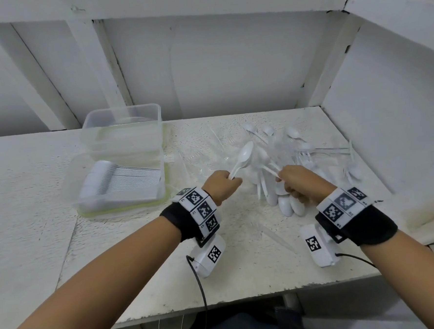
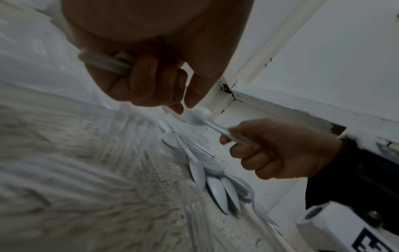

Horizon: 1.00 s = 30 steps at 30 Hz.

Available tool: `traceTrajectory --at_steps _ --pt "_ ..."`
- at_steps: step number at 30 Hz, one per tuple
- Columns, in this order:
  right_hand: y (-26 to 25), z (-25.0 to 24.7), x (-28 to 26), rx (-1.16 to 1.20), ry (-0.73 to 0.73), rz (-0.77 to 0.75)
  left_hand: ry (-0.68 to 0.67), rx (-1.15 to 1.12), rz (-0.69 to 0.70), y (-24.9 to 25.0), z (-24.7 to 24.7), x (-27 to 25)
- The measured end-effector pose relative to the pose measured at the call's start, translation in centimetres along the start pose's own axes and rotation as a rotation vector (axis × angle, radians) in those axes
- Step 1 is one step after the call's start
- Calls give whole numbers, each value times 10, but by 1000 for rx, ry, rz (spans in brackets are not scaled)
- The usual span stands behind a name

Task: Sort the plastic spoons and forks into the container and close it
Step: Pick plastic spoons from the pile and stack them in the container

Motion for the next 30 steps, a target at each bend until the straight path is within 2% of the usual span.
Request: traceTrajectory --at_steps 1,4,9,15,18,22,25,30 --pt "1 -5 -3 83 28 -23 1 26 12 4 5 1" --pt "9 -15 -6 131 71 -51 -14 82 17 14 20 8" --pt "29 -15 -2 223 73 23 25 170 27 28 38 19" --pt "38 -13 0 301 108 91 -1 237 10 28 42 21" --pt "35 -13 -2 318 116 101 -17 178 -21 24 32 17" --pt "24 -6 0 258 103 -7 -61 8 -96 11 13 15" --pt "18 -2 3 213 122 -29 -60 -86 -138 2 0 10" --pt "4 6 6 237 99 -57 -50 -69 -83 -1 -24 -3"
Point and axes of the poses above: each hand's wrist, its own x-axis towards the middle knuckle, its own z-axis out of the palm, y = z × x, the point moved 7 cm from there along x, towards the middle knuckle, and after that the axes turned 7 degrees about -z, right-handed, at the moved point
